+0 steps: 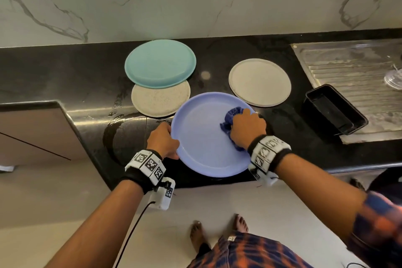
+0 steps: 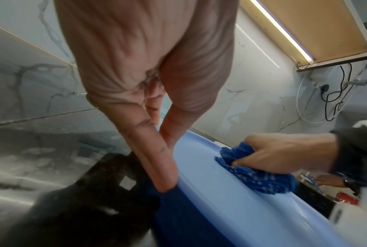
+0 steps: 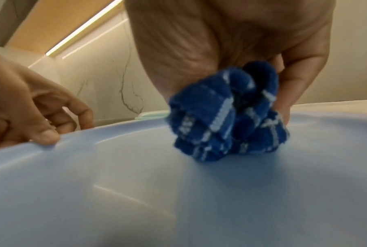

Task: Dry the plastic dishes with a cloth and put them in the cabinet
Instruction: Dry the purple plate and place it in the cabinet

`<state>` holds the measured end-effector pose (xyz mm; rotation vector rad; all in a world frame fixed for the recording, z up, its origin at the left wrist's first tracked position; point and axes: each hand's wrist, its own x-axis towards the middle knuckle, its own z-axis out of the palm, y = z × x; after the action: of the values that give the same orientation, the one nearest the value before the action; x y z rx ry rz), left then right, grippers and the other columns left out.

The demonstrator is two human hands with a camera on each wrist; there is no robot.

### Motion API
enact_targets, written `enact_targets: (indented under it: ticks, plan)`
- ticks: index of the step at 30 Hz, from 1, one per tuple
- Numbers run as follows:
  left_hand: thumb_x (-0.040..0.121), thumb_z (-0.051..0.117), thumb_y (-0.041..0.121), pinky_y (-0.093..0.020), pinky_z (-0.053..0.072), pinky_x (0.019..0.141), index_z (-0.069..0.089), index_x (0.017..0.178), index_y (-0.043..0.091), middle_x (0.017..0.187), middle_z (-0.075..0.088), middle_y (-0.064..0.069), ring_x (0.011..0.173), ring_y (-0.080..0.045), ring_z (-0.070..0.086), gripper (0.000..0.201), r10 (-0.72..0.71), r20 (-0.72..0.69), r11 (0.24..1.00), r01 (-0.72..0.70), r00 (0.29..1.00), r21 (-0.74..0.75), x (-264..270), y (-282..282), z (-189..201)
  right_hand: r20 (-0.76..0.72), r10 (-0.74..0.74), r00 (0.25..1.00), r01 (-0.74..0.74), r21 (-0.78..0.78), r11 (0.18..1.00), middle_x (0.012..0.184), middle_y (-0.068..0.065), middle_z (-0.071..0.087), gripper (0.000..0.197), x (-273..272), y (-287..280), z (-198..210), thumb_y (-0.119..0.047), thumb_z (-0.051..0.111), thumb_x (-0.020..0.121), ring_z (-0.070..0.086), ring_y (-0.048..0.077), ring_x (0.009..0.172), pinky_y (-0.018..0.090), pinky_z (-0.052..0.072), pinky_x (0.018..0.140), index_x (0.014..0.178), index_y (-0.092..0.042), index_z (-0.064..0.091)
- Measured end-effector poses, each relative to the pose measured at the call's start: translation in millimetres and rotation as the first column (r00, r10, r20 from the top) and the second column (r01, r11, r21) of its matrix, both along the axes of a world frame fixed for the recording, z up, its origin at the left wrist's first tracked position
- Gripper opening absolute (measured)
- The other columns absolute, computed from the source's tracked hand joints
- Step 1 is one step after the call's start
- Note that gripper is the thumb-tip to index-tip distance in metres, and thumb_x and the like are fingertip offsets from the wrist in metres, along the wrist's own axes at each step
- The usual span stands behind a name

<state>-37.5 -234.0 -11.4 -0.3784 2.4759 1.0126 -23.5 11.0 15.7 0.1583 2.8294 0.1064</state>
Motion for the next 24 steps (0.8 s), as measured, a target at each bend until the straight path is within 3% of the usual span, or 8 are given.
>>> enact_targets:
  ticks: [2,7,9,12,16,21,24]
  plan:
    - [0.071,0.068,0.003,-0.048,0.061,0.070,0.055,0.090,0.021,0.089,0.066,-0.008,0.081,-0.032,0.069,0.029,0.017,-0.010,0.999,-0.017,1.000,0.043,-3,-3,-4,-0.025,0.038,0.999,-0.038,0.012,0.999,0.132,0.015,0.051,0.036,-24,-12,-1,-0.040,0.048,0.099,0.053,0.037,0.117,0.041,0.047,0.090,0.120,-0.014,0.064]
    - [0.075,0.070,-0.008,-0.048,0.062,0.061,0.061,0.090,0.013,0.080,0.066,-0.012,0.074,-0.033,0.071,0.028,0.068,-0.050,0.988,-0.061,0.996,0.141,3,-6,2,-0.104,0.075,0.992,-0.080,-0.045,0.996,0.132,0.012,0.050,0.027,-57,-52,-17,-0.031,0.047,0.100,0.051,0.036,0.115,0.040,0.043,0.075,0.120,-0.016,0.059]
    - [0.080,0.069,-0.012,-0.049,0.062,0.063,0.063,0.096,0.010,0.078,0.062,-0.011,0.073,-0.033,0.070,0.028,0.110,-0.026,0.968,-0.101,0.994,0.230,7,-6,5,-0.116,0.075,0.990,-0.086,-0.098,0.991,0.138,0.009,0.047,0.033,-59,-66,-22,-0.036,0.047,0.100,0.046,0.036,0.121,0.044,0.043,0.082,0.129,-0.020,0.053]
    - [0.081,0.071,-0.011,-0.050,0.062,0.067,0.066,0.108,0.007,0.074,0.060,-0.010,0.072,-0.032,0.069,0.033,0.156,-0.006,0.936,-0.146,0.988,0.320,10,-9,2,-0.085,0.165,0.983,-0.177,-0.158,0.972,0.146,0.006,0.040,0.052,-51,-80,-26,-0.040,0.048,0.099,0.039,0.038,0.127,0.049,0.039,0.090,0.147,-0.026,0.038]
    - [0.084,0.068,-0.012,-0.046,0.062,0.067,0.066,0.123,0.004,0.074,0.064,-0.011,0.079,-0.032,0.071,0.042,0.196,0.058,0.880,-0.201,0.979,0.430,13,-12,0,-0.059,0.340,0.938,-0.345,-0.163,0.924,0.139,0.004,0.044,0.053,-32,-84,-22,-0.037,0.056,0.095,0.043,0.035,0.114,0.042,0.032,0.078,0.146,-0.039,0.041]
    - [0.088,0.059,-0.016,-0.035,0.062,0.058,0.067,0.117,0.004,0.074,0.071,-0.008,0.071,-0.026,0.071,0.036,0.178,0.092,0.842,-0.199,0.980,0.502,16,-14,5,-0.047,0.480,0.876,-0.477,-0.223,0.850,0.139,0.001,0.044,0.055,-6,-78,-21,-0.033,0.057,0.096,0.044,0.033,0.113,0.040,0.033,0.081,0.147,-0.043,0.040]
    - [0.090,0.056,-0.015,-0.035,0.062,0.060,0.066,0.118,0.006,0.072,0.072,-0.007,0.069,-0.026,0.072,0.036,0.172,0.123,0.820,-0.211,0.977,0.532,18,-16,5,-0.034,0.536,0.843,-0.526,-0.261,0.810,0.144,0.001,0.042,0.056,6,-69,-21,-0.030,0.057,0.095,0.044,0.033,0.116,0.043,0.038,0.086,0.147,-0.043,0.040]
